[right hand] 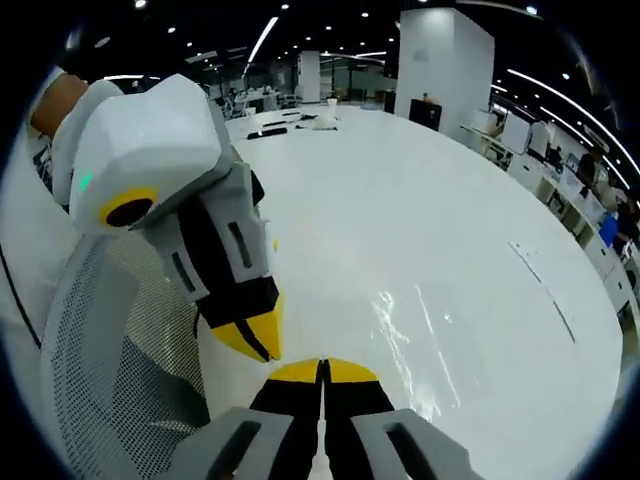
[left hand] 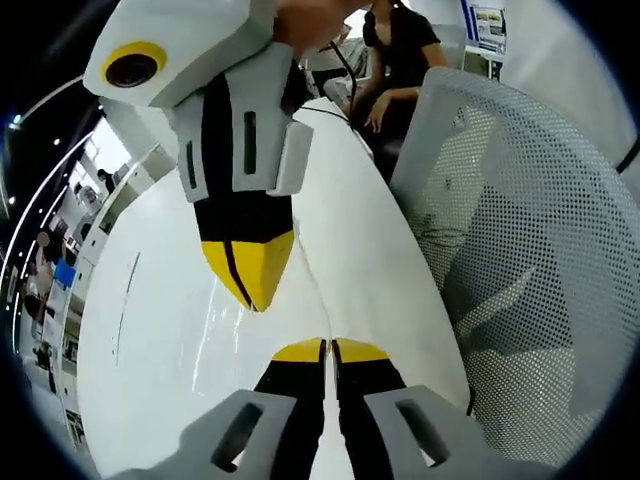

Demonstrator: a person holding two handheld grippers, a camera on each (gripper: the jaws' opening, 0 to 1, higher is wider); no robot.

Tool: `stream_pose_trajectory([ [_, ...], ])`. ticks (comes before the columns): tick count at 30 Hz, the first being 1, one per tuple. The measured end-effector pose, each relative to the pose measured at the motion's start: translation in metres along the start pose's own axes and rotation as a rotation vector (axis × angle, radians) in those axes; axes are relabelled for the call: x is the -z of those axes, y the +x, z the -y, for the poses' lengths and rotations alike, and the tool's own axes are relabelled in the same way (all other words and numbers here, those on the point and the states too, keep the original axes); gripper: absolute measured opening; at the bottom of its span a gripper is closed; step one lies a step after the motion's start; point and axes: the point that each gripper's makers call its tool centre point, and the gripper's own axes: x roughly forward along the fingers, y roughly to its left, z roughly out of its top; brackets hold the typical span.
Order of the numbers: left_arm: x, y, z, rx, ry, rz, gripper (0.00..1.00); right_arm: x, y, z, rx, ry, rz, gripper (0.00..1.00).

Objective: Open the resealable bag by pulling the two sides of the seal apart until the entire bag opening is separated and visibly accessible.

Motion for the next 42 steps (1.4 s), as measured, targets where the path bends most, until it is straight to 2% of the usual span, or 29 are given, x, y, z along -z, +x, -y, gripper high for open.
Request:
stream_pose_trajectory([
  [9, 0.001, -0.001, 0.003, 0.003, 0.01, -0.015, 0.0, -0.013, -0.015, 0.017, 0.071, 0.05, 0.053, 0.0],
  [16, -0.003, -0.006, -0.001, -0.013, -0.002, -0.008, 0.0, -0.018, -0.024, 0.022, 0.117, 0.028, 0.065, 0.0],
  [22, -0.011, -0.013, -0.006, -0.054, -0.007, 0.0, 0.0, -0.038, -0.04, 0.032, 0.174, -0.002, 0.105, 0.0],
  [26, -0.016, -0.018, -0.011, -0.082, -0.016, 0.008, 0.0, -0.044, -0.048, 0.04, 0.213, -0.015, 0.11, 0.0],
  [33, -0.021, -0.025, -0.01, -0.113, -0.033, 0.019, 0.0, -0.044, -0.053, 0.046, 0.252, -0.032, 0.099, 0.0],
  [40, -0.025, -0.032, -0.01, -0.133, -0.038, 0.028, 0.0, -0.055, -0.053, 0.048, 0.276, -0.02, 0.116, 0.0],
  [42, -0.029, -0.035, -0.009, -0.14, -0.058, 0.052, 0.0, -0.057, -0.053, 0.047, 0.296, -0.018, 0.125, 0.0],
])
